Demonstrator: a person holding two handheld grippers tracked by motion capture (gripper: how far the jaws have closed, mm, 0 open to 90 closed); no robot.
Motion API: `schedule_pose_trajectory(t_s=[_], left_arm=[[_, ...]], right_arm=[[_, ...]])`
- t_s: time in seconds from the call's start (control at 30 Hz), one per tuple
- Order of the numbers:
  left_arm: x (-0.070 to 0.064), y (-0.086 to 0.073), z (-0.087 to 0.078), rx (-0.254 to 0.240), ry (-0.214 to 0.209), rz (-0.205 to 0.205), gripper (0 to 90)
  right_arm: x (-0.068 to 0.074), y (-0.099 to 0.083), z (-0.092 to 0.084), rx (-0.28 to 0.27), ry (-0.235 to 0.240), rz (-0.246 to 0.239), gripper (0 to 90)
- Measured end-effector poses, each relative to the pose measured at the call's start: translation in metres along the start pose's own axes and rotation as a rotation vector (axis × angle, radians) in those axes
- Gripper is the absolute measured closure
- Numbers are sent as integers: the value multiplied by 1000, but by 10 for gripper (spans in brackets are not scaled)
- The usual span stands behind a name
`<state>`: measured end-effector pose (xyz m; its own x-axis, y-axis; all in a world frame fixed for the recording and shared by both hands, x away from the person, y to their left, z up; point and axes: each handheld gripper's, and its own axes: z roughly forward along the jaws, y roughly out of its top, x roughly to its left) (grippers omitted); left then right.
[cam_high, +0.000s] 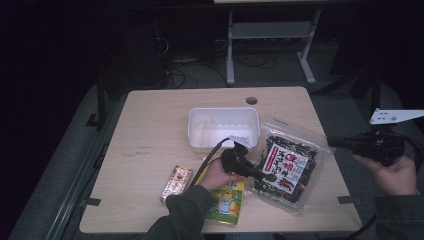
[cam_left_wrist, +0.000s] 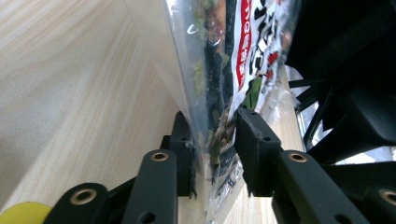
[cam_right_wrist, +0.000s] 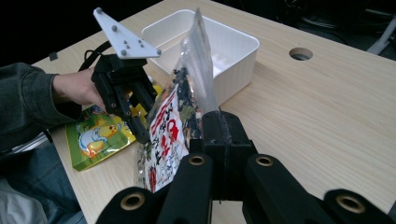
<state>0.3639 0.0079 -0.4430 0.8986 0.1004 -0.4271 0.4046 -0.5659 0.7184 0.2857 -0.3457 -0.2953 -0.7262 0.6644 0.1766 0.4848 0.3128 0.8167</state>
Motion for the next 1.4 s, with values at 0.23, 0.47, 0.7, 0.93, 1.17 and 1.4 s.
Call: schedule_pose_trajectory(t_s=[0.23, 0.47, 0.7, 0.93, 1.17, 1.4], left_arm=[[-10, 1, -2, -1, 14, 67, 738], [-16, 2, -3, -7, 27, 111, 748], [-17, 1, -4, -7, 28, 131, 751], [-19, 0, -5, -7, 31, 134, 752], [-20, 0, -5, -8, 35, 137, 752], [-21, -1, -6, -3, 37, 144, 752]], right_arm=[[-6, -3, -4, -11, -5, 13, 900], [-17, -8, -6, -31, 8, 41, 843], [-25, -17, 0, -40, 13, 79, 638], [-28, -25, 10, -39, 30, 105, 490], [-24, -32, 22, -39, 69, 122, 317], [-22, -41, 40, -18, 91, 132, 261]])
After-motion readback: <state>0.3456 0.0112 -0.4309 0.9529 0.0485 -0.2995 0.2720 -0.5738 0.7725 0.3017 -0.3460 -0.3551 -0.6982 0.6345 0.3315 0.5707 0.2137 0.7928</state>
